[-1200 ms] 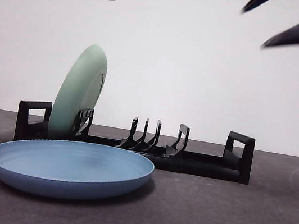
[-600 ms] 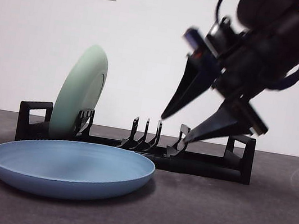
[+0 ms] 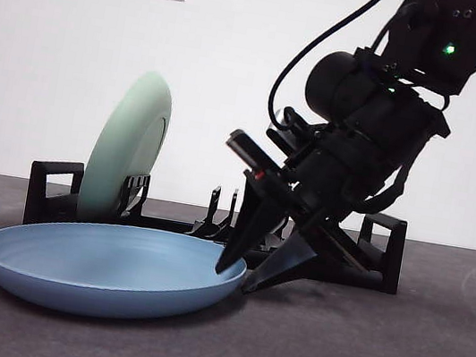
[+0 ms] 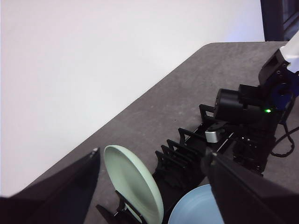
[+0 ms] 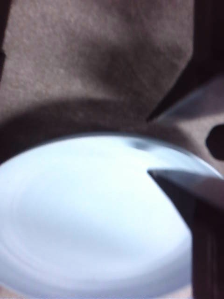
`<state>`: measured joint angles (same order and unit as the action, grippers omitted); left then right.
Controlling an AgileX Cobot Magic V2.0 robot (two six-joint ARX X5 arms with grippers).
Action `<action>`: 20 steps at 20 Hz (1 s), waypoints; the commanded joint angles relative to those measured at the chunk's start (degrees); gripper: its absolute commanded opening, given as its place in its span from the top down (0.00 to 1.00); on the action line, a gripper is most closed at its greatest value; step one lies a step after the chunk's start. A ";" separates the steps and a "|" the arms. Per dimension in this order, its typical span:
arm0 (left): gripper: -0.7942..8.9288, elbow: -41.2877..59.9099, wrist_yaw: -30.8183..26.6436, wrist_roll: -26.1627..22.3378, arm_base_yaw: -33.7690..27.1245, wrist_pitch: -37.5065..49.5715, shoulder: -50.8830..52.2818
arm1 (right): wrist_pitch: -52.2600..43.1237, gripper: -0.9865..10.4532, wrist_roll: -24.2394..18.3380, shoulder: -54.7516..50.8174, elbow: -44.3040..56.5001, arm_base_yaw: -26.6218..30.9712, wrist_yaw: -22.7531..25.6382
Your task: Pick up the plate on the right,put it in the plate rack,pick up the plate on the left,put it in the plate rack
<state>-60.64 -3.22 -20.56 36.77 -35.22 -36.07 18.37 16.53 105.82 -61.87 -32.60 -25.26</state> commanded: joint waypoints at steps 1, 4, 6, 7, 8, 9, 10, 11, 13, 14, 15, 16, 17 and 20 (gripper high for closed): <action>0.53 0.17 -0.31 -0.72 0.11 -0.37 -0.22 | -0.13 0.93 0.17 0.92 -0.20 -0.50 2.08; 0.53 0.17 -0.15 -0.70 0.11 -3.17 -1.99 | 0.74 0.93 1.01 0.85 -0.20 -0.52 2.91; 0.53 0.17 0.70 -0.68 0.31 -6.14 -4.48 | 2.67 0.93 1.01 0.55 -0.20 -0.52 2.93; 0.53 0.17 0.72 -0.66 0.92 -7.76 -6.25 | 4.07 0.93 1.01 0.09 -0.20 -0.52 2.95; 0.53 0.17 1.09 -0.66 2.01 -9.42 -8.26 | 5.44 0.93 0.98 -0.59 -0.20 -0.52 3.19; 0.53 0.17 2.03 -0.66 3.50 -10.91 -10.45 | 6.80 0.93 0.98 -1.68 -0.20 -0.52 3.21; 0.53 0.17 2.14 -0.63 5.49 -12.13 -12.57 | 7.98 0.93 0.98 -3.06 -0.20 -0.52 3.19; 0.53 0.17 2.14 -0.63 7.89 -13.00 -14.80 | 9.22 0.93 0.96 -4.81 -0.20 -0.48 3.19; 0.53 0.17 1.97 -0.55 13.68 -13.66 -18.95 | 11.17 0.93 0.98 -8.85 -0.20 -0.42 3.34; 0.53 0.17 1.92 -0.04 17.00 -12.70 -20.90 | 11.87 0.93 0.96 -10.99 -0.20 -0.28 3.34; 0.53 0.17 1.77 -0.04 20.55 -11.26 -22.56 | 12.31 0.93 0.98 -12.94 -0.22 0.00 3.28; 0.53 0.17 1.40 -0.07 24.11 -9.35 -24.20 | 12.96 0.93 0.98 -14.75 -0.22 0.07 3.32; 0.53 0.17 -0.17 -0.09 27.82 -7.56 -25.92 | 13.79 0.93 0.98 -16.59 -0.22 0.39 3.30; 0.53 0.17 -9.66 -0.13 36.02 -6.58 -31.65 | 16.15 0.93 0.96 -20.72 -0.22 1.46 3.30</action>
<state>-60.64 -12.29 -20.56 72.75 -41.89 -67.51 35.03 17.56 84.95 -62.24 -31.18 -21.85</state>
